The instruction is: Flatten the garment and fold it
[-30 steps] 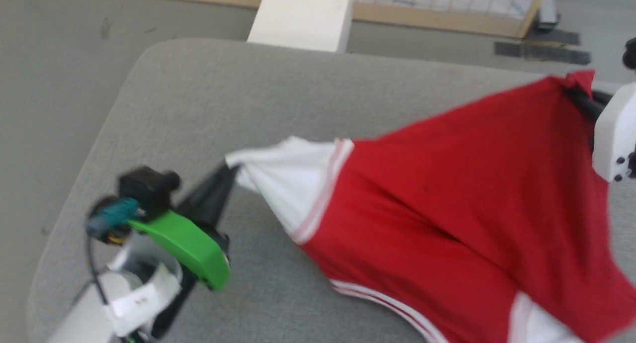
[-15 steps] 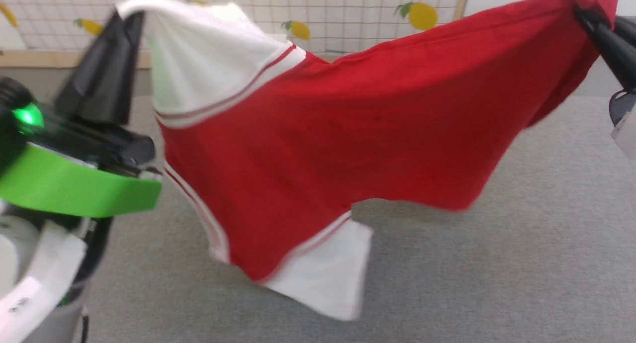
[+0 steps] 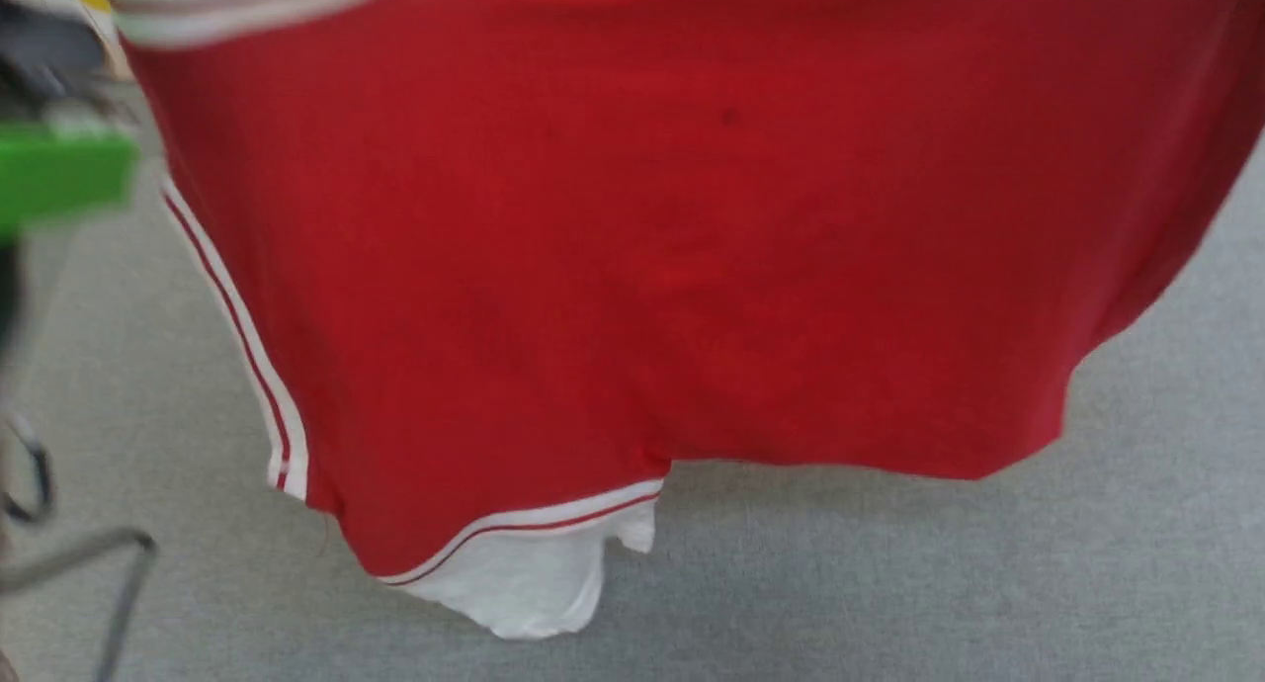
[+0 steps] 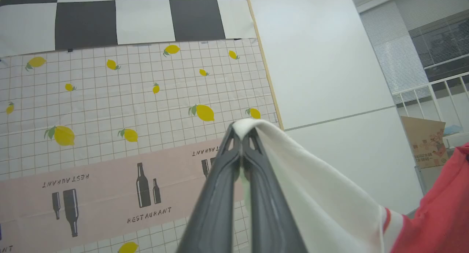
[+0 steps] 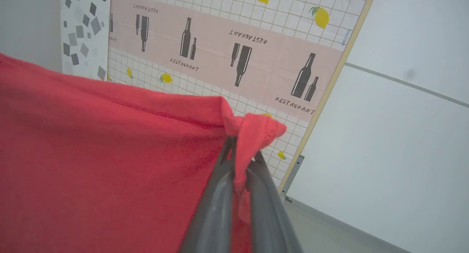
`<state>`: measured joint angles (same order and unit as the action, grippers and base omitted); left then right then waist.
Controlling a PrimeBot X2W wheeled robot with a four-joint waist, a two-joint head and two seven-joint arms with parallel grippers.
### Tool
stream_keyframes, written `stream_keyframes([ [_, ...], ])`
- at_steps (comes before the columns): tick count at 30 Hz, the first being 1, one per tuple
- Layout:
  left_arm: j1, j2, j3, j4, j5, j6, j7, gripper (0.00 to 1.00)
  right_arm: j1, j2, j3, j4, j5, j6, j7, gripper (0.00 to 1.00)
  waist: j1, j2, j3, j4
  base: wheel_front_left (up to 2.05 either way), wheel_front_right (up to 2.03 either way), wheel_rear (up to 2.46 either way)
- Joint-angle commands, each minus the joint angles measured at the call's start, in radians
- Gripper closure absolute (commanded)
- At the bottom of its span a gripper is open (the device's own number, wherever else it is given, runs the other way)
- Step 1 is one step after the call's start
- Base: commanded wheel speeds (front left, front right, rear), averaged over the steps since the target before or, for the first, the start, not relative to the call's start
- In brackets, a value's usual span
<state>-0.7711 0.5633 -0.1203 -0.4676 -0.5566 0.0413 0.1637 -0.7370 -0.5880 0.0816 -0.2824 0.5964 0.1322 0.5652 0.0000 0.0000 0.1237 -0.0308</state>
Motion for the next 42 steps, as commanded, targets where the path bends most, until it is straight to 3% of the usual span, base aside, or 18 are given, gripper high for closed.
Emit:
stream_keyframes([
  [1, -0.131, 0.023, -0.004, 0.083, -0.012, -0.035, 0.010, 1.00, -0.097, -0.005, 0.014, 0.046, -0.023, -0.002, -0.026, 1.00, 0.0000, 0.0000, 0.157, -0.025, 0.00, 0.00, 0.00],
  [4, -0.253, 0.027, -0.022, 0.185, -0.009, -0.069, 0.012, 1.00, -0.194, -0.011, 0.043, 0.122, -0.038, -0.002, -0.070, 1.00, 0.0000, 0.0000, 0.235, -0.032, 0.00, 0.00, 0.00],
  [11, -0.525, 0.007, -0.068, 0.436, 0.055, -0.096, -0.013, 1.00, -0.438, 0.013, 0.135, 0.359, -0.062, -0.002, -0.211, 1.00, 0.0000, 0.0000, 0.367, -0.047, 0.00, 0.00, 0.00],
  [18, -0.754, -0.068, -0.074, 0.662, 0.088, -0.096, -0.151, 1.00, -0.679, 0.059, 0.217, 0.615, -0.155, -0.002, -0.428, 1.00, 0.0000, 0.0000, 0.451, -0.036, 0.00, 0.00, 0.00],
  [24, -0.847, -0.099, -0.102, 0.806, 0.115, -0.113, -0.247, 1.00, -0.773, 0.112, 0.244, 0.794, -0.219, -0.002, -0.551, 1.00, 0.0000, 0.0000, 0.490, -0.013, 0.00, 0.00, 0.00],
  [31, -0.736, -0.131, -0.136, 0.893, 0.105, -0.132, -0.341, 1.00, -0.717, 0.153, 0.275, 0.921, -0.221, -0.002, -0.661, 1.00, 0.0000, 0.0000, 0.498, 0.018, 0.00, 0.00, 0.00],
  [36, -0.482, -0.184, -0.159, 0.870, 0.087, -0.122, -0.402, 1.00, -0.573, 0.193, 0.298, 0.979, -0.164, -0.002, -0.766, 1.00, 0.0000, 0.0000, 0.452, 0.038, 0.00, 0.00, 0.00],
  [42, -0.134, -0.208, -0.223, 0.813, 0.088, -0.105, -0.413, 1.00, -0.364, 0.202, 0.374, 1.022, -0.149, -0.002, -0.797, 1.00, 0.0000, 0.0000, 0.349, 0.054, 0.00, 0.00, 0.00],
])
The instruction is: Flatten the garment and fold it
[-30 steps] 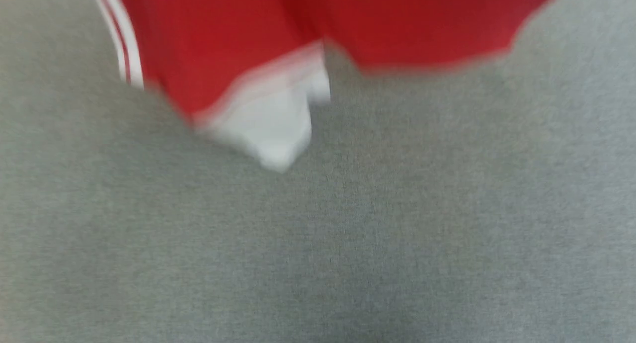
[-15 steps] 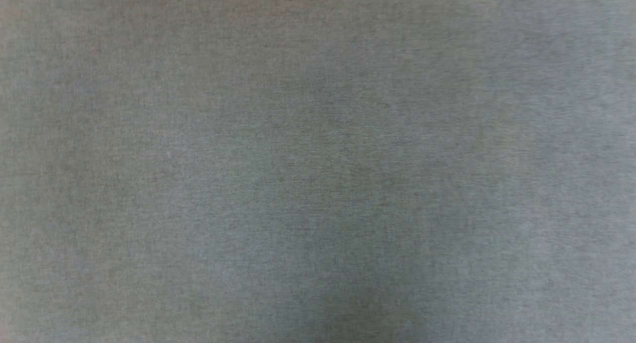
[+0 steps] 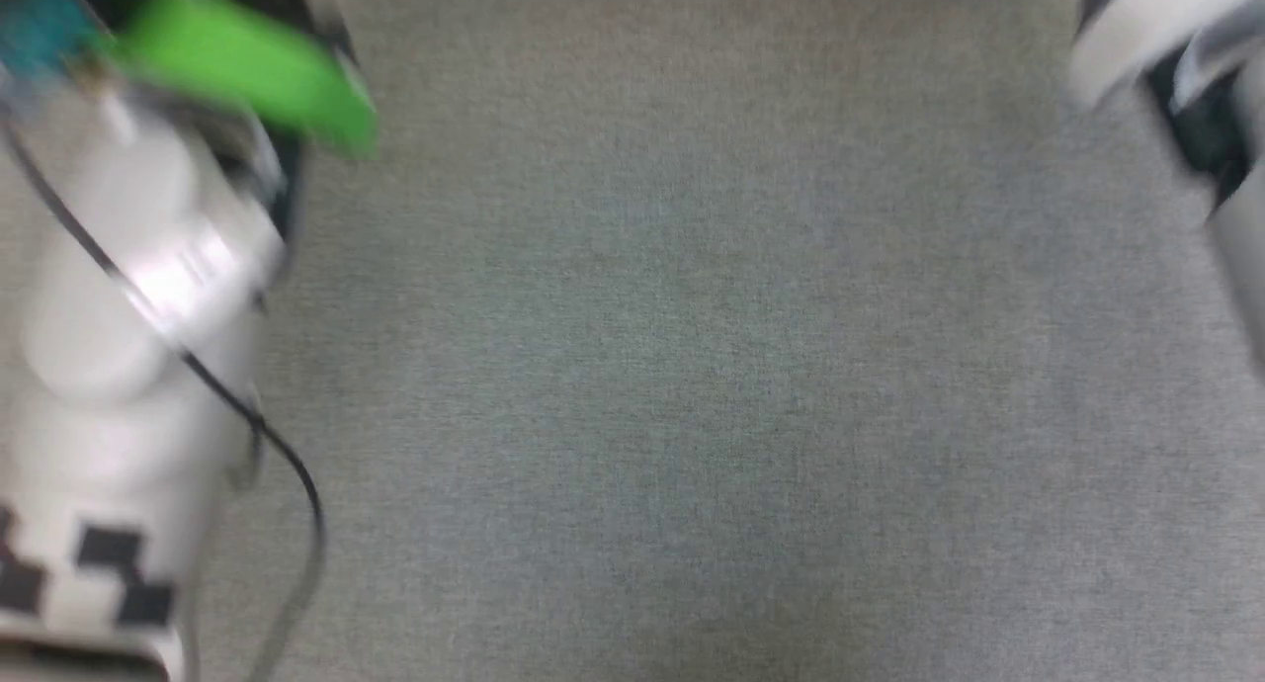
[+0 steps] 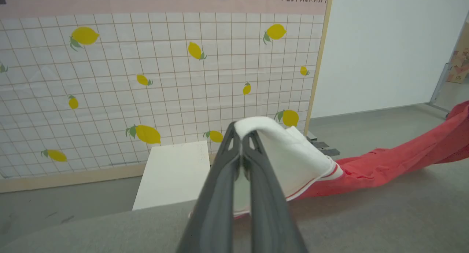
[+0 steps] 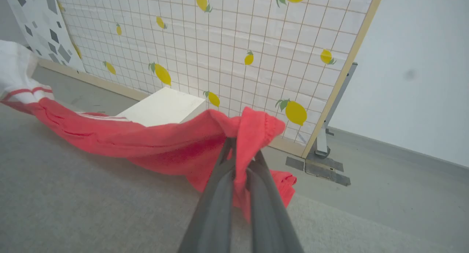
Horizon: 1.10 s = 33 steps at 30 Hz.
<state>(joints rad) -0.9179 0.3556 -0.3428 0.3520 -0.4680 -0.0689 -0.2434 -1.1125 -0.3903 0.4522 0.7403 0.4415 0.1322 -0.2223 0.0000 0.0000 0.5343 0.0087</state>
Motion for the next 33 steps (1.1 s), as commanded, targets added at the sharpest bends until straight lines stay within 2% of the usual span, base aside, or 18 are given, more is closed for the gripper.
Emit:
stream_keyframes([
  [1, 0.060, 0.002, -0.010, -0.016, 0.001, 0.008, -0.006, 1.00, 0.042, 0.003, 0.014, -0.001, 0.008, -0.002, -0.012, 1.00, 0.0000, 0.0000, -0.080, 0.017, 0.00, 0.00, 0.00],
  [6, 0.296, 0.037, -0.049, -0.056, -0.011, 0.019, 0.031, 1.00, 0.210, -0.027, 0.097, -0.026, 0.016, -0.002, -0.022, 1.00, 0.0000, 0.0000, -0.190, 0.030, 0.00, 0.00, 0.00],
  [14, 0.590, 0.151, -0.111, -0.156, -0.075, -0.010, 0.205, 1.00, 0.455, -0.110, 0.173, -0.087, 0.093, -0.002, 0.023, 1.00, 0.0000, 0.0000, -0.345, 0.065, 0.00, 0.00, 0.00],
  [16, 0.683, 0.187, -0.113, -0.217, -0.107, -0.002, 0.256, 1.00, 0.532, -0.142, 0.170, -0.107, 0.135, -0.002, 0.063, 1.00, 0.0000, 0.0000, -0.389, 0.076, 0.00, 0.00, 0.00],
  [24, 0.928, 0.250, -0.138, -0.391, -0.192, 0.034, 0.372, 1.00, 0.704, -0.203, 0.128, -0.191, 0.240, -0.002, 0.189, 1.00, 0.0000, 0.0000, -0.479, 0.085, 0.00, 0.00, 0.00],
  [33, 1.115, 0.309, -0.174, -0.505, -0.295, 0.029, 0.469, 1.00, 0.942, -0.256, 0.033, -0.309, 0.309, -0.002, 0.368, 1.00, 0.0000, 0.0000, -0.543, 0.096, 0.00, 0.00, 0.00],
])
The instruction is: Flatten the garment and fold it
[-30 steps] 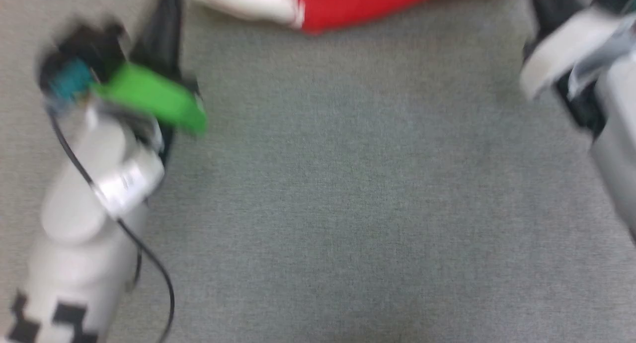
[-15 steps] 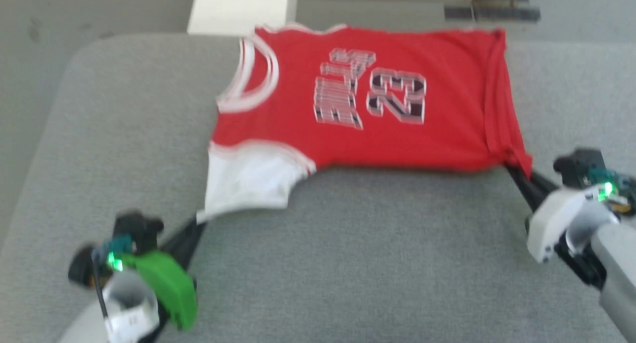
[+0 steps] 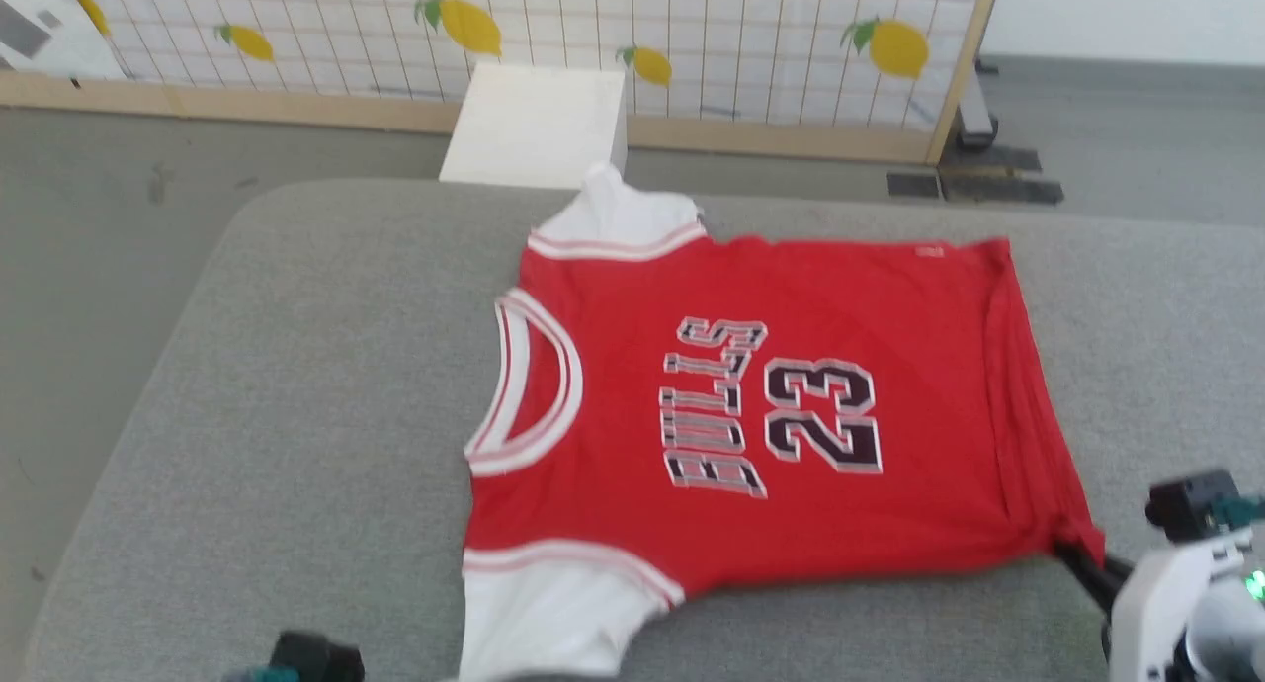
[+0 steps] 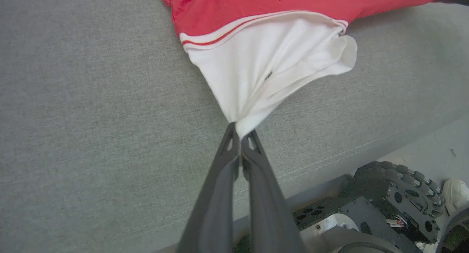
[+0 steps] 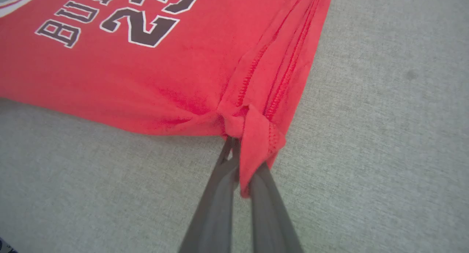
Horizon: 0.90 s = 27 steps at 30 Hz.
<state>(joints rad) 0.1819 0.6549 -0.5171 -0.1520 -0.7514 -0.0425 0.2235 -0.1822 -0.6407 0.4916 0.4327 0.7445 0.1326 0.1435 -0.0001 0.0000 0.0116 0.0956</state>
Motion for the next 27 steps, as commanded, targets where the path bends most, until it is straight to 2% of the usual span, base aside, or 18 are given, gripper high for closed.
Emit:
stream_keyframes([
  [1, 0.033, 0.014, -0.003, -0.010, -0.020, 0.005, 0.009, 1.00, 0.043, -0.007, -0.022, -0.024, 0.014, -0.002, 0.023, 1.00, 0.0001, 0.0000, -0.023, 0.008, 0.00, 0.00, 0.00],
  [5, 0.060, 0.018, 0.003, -0.037, -0.034, 0.010, -0.001, 1.00, 0.138, 0.002, -0.091, -0.117, 0.030, -0.002, 0.062, 1.00, 0.0001, 0.0000, -0.027, 0.006, 0.00, 0.00, 0.00],
  [8, 0.050, -0.001, 0.027, -0.053, -0.057, 0.009, -0.036, 1.00, 0.185, 0.017, -0.151, -0.173, 0.027, -0.002, 0.086, 1.00, 0.0001, 0.0000, -0.025, 0.000, 0.00, 0.00, 0.00],
  [12, -0.004, -0.019, 0.047, -0.070, -0.034, 0.001, -0.086, 1.00, 0.208, 0.047, -0.208, -0.247, 0.019, -0.002, 0.117, 1.00, 0.0001, 0.0000, -0.008, -0.011, 0.00, 0.00, 0.00],
  [21, -0.212, -0.073, 0.061, -0.078, 0.022, -0.017, -0.120, 1.00, 0.158, 0.084, -0.296, -0.340, -0.035, -0.002, 0.203, 1.00, 0.0001, 0.0000, 0.078, -0.029, 0.00, 0.00, 0.00],
  [27, -0.376, -0.110, 0.061, -0.012, 0.066, -0.027, -0.126, 1.00, 0.074, 0.103, -0.312, -0.365, -0.086, -0.002, 0.267, 1.00, 0.0001, 0.0000, 0.162, -0.043, 0.00, 0.00, 0.00],
])
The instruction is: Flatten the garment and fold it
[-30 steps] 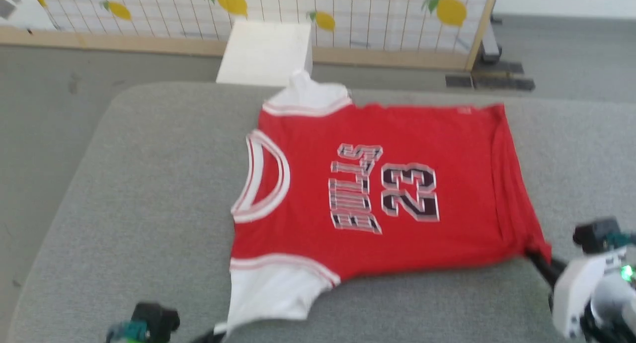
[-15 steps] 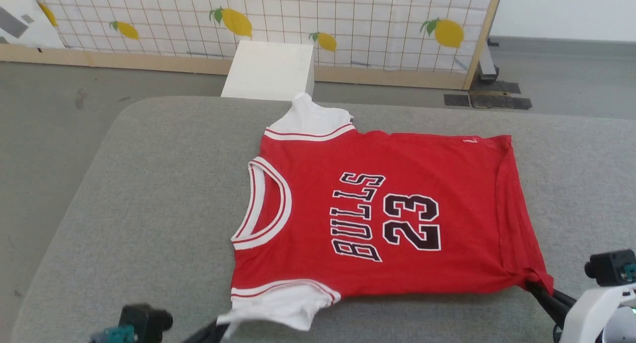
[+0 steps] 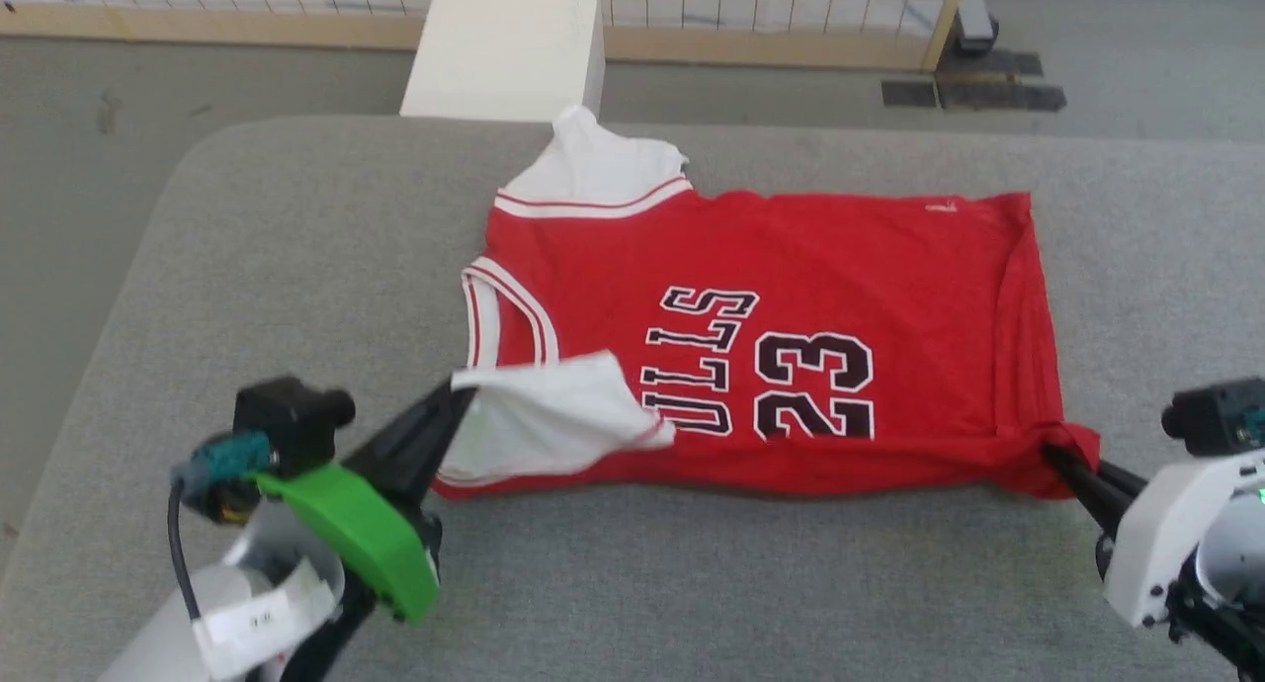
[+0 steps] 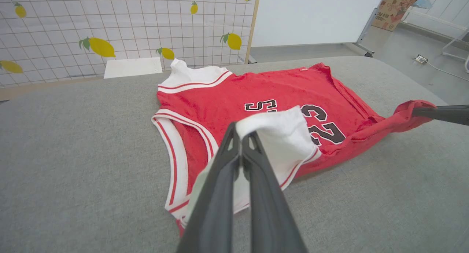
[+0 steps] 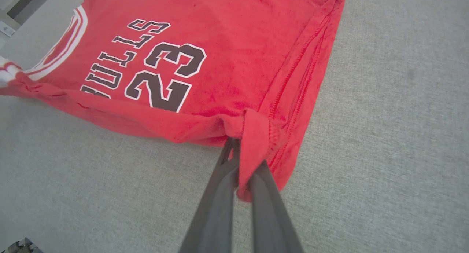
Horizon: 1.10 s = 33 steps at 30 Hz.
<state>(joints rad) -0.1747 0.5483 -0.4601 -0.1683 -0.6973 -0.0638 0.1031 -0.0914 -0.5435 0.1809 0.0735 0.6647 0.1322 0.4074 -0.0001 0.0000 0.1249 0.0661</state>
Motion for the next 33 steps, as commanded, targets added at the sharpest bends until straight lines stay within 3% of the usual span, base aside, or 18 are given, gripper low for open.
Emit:
stream_keyframes([
  [1, -0.048, -0.009, 0.005, 0.022, 0.018, -0.008, -0.007, 1.00, -0.035, 0.008, -0.004, -0.004, -0.015, -0.002, 0.014, 1.00, 0.0001, 0.0000, 0.065, -0.016, 0.00, 0.00, 0.00],
  [13, -0.290, -0.062, -0.041, 0.271, 0.057, -0.043, -0.003, 1.00, -0.200, 0.048, -0.008, 0.087, -0.116, -0.002, 0.108, 1.00, 0.0001, 0.0000, 0.182, -0.035, 0.00, 0.00, 0.00],
  [21, -0.374, -0.115, -0.078, 0.471, 0.067, -0.054, -0.047, 1.00, -0.264, 0.072, 0.017, 0.150, -0.149, -0.002, 0.098, 1.00, 0.0001, 0.0000, 0.211, -0.037, 0.00, 0.00, 0.00],
  [22, -0.377, -0.127, -0.079, 0.500, 0.057, -0.055, -0.049, 0.49, -0.267, 0.077, 0.015, 0.161, -0.147, -0.002, 0.099, 0.93, 0.0001, 0.0000, 0.210, -0.036, 0.00, 0.00, 0.00],
  [23, -0.381, -0.135, -0.080, 0.522, 0.054, -0.055, -0.051, 0.00, -0.269, 0.081, 0.012, 0.167, -0.147, -0.002, 0.097, 0.06, 0.0001, 0.0000, 0.209, -0.035, 0.00, 0.00, 0.00],
  [24, -0.385, -0.142, -0.083, 0.546, 0.055, -0.055, -0.057, 0.00, -0.271, 0.086, 0.006, 0.175, -0.151, -0.002, 0.091, 0.00, 0.0001, 0.0000, 0.206, -0.034, 0.00, 0.00, 0.00],
  [29, -0.373, -0.177, -0.076, 0.611, 0.034, -0.050, -0.096, 0.00, -0.260, 0.093, 0.003, 0.185, -0.199, -0.002, 0.078, 0.00, 0.0001, 0.0000, 0.171, -0.027, 0.00, 0.00, 0.00],
  [33, -0.335, -0.205, -0.051, 0.608, -0.006, -0.034, -0.129, 0.00, -0.218, 0.125, -0.032, 0.169, -0.242, -0.002, 0.132, 0.00, 0.0001, 0.0000, 0.127, -0.022, 0.00, 0.00, 0.00],
])
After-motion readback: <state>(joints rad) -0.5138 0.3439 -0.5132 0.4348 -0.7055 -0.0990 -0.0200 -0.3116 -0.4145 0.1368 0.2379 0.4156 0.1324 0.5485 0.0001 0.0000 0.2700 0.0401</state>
